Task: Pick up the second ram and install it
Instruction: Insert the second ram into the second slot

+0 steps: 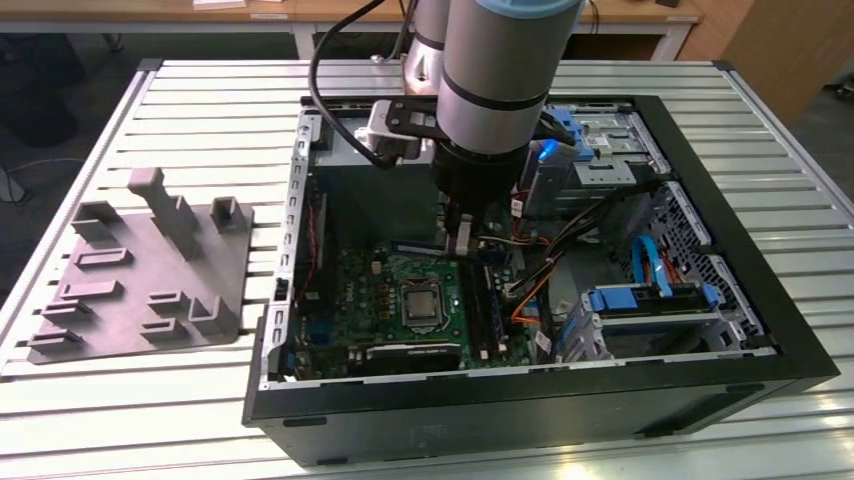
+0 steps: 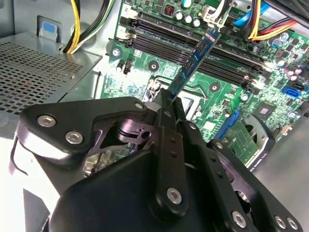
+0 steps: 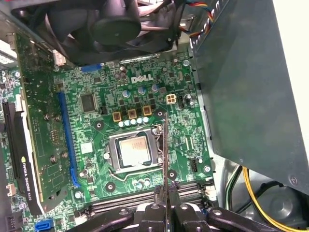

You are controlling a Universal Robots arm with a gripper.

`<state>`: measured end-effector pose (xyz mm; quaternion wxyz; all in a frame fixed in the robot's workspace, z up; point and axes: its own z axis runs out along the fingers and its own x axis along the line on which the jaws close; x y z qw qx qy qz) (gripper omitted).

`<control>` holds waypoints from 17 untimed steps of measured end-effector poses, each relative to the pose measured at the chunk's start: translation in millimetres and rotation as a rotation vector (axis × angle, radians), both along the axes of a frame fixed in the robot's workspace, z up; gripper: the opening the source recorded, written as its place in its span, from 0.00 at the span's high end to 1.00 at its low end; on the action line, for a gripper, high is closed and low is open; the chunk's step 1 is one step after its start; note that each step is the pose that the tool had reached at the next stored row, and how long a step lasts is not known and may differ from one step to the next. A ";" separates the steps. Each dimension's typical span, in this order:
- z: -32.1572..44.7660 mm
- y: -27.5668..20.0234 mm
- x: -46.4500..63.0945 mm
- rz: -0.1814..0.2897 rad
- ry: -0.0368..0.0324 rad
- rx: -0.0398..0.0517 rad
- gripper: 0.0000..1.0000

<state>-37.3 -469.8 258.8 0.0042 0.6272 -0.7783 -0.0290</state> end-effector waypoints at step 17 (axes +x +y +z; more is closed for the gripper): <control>-0.5 -0.1 0.0 -0.094 0.0000 -0.0044 0.86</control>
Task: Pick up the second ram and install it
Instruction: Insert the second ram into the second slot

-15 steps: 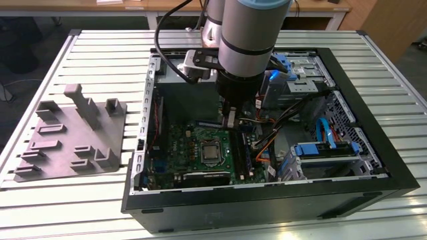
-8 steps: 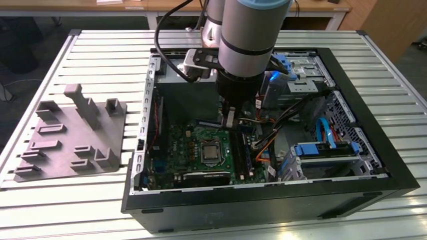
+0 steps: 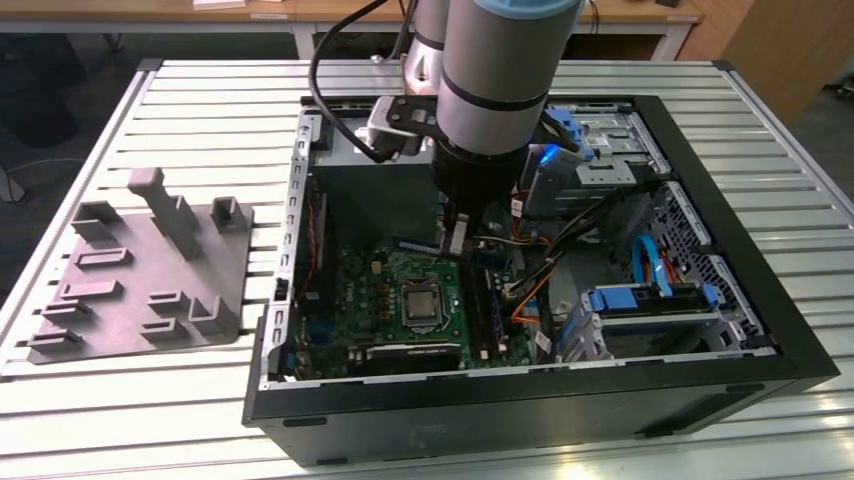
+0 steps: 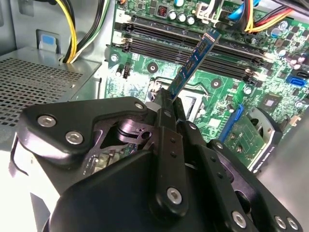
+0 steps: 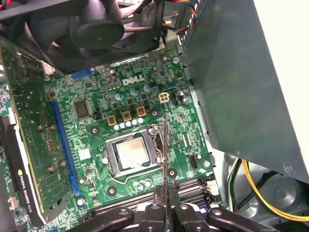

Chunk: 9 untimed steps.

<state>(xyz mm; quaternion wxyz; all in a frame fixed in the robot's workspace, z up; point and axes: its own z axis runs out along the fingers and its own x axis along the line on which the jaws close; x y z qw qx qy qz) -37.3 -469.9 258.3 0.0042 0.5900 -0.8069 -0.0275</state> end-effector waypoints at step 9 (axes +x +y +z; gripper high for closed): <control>-0.5 0.0 0.0 -0.048 0.0000 -0.0019 0.86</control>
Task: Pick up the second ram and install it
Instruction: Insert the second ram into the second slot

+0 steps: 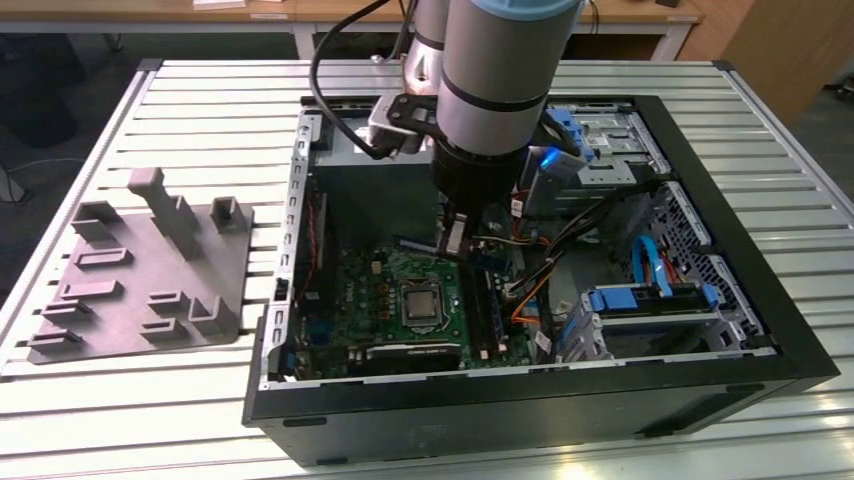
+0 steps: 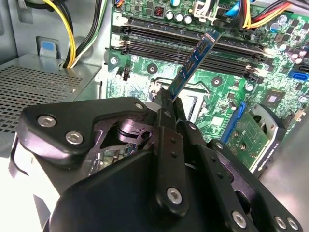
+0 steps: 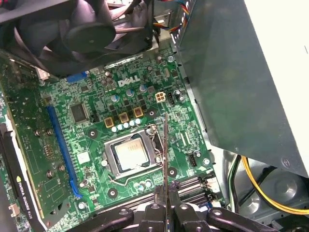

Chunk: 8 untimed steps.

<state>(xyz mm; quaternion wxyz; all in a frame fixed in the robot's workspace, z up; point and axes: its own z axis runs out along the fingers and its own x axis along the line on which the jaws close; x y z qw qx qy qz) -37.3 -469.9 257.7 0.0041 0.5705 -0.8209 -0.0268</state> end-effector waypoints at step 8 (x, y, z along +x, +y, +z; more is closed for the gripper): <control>-0.4 0.0 0.0 -0.042 0.0000 -0.0014 0.86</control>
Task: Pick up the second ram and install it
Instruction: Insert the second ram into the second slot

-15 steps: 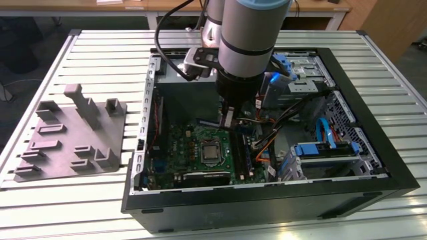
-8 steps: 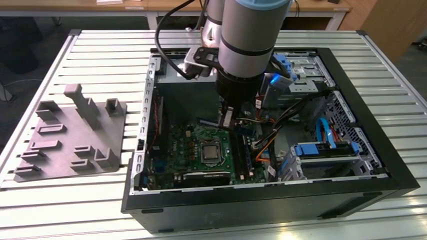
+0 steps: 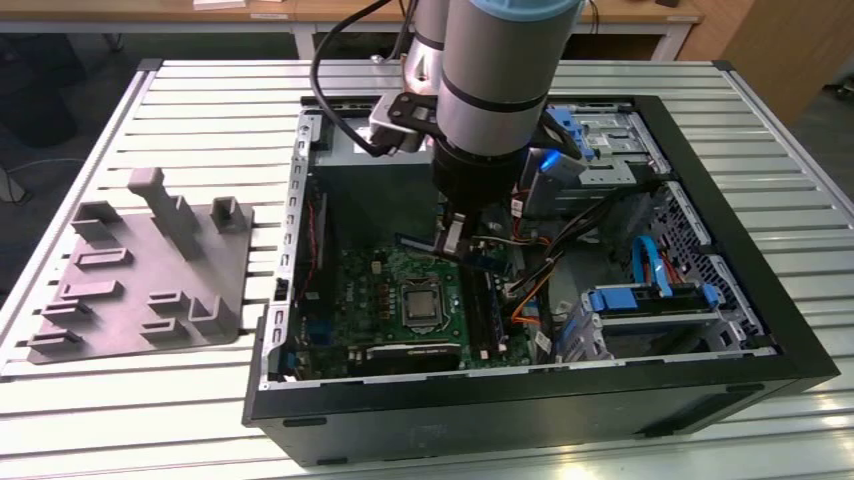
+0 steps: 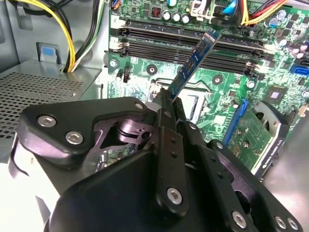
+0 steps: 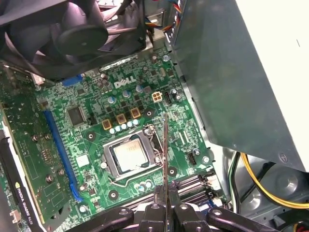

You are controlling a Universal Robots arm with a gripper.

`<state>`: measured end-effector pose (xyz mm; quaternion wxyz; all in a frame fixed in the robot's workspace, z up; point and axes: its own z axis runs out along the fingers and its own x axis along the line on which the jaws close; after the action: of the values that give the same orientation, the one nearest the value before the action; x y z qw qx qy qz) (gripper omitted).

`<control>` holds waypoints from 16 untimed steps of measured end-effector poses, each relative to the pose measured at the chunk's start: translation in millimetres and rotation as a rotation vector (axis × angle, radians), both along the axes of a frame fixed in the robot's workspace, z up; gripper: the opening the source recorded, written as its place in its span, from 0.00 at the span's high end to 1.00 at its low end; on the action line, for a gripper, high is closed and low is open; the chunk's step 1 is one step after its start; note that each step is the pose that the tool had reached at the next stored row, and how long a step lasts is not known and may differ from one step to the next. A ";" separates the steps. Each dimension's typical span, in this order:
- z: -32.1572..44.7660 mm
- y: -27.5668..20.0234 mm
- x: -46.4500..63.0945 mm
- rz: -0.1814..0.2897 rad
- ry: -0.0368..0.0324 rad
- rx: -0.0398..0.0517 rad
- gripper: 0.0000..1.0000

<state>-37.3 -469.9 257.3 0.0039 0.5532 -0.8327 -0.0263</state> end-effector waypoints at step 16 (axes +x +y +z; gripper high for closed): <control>-0.8 0.0 0.0 -0.084 0.0000 -0.0024 0.86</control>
<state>-37.3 -469.9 256.5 0.0034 0.5176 -0.8553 -0.0254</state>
